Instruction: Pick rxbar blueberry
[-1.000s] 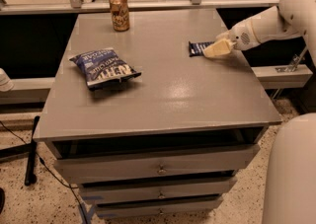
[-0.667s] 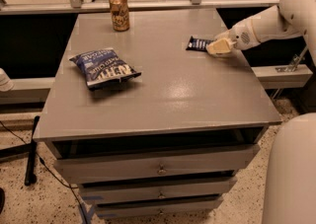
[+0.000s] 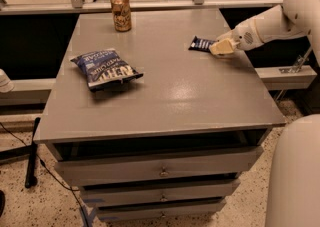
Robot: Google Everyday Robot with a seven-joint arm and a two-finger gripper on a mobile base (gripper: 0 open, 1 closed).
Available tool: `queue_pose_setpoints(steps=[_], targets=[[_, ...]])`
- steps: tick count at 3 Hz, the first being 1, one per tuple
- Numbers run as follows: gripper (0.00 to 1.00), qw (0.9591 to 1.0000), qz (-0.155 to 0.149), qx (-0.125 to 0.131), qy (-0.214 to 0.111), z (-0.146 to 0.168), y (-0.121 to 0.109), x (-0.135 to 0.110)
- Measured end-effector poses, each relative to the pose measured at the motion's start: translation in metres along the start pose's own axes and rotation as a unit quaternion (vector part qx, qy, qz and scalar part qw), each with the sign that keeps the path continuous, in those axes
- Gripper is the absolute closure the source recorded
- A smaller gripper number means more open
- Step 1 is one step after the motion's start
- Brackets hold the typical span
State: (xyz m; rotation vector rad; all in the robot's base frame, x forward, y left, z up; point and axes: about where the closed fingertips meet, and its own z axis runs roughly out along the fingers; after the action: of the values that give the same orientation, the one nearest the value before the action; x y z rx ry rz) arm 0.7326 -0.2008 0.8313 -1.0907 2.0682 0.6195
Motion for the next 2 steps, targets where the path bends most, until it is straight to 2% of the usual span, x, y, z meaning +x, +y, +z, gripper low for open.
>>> queue_pose_setpoints(steps=[2], targets=[[1.0,1.0,0.0,0.0,0.0,-0.0001,0.0001,-0.0001]])
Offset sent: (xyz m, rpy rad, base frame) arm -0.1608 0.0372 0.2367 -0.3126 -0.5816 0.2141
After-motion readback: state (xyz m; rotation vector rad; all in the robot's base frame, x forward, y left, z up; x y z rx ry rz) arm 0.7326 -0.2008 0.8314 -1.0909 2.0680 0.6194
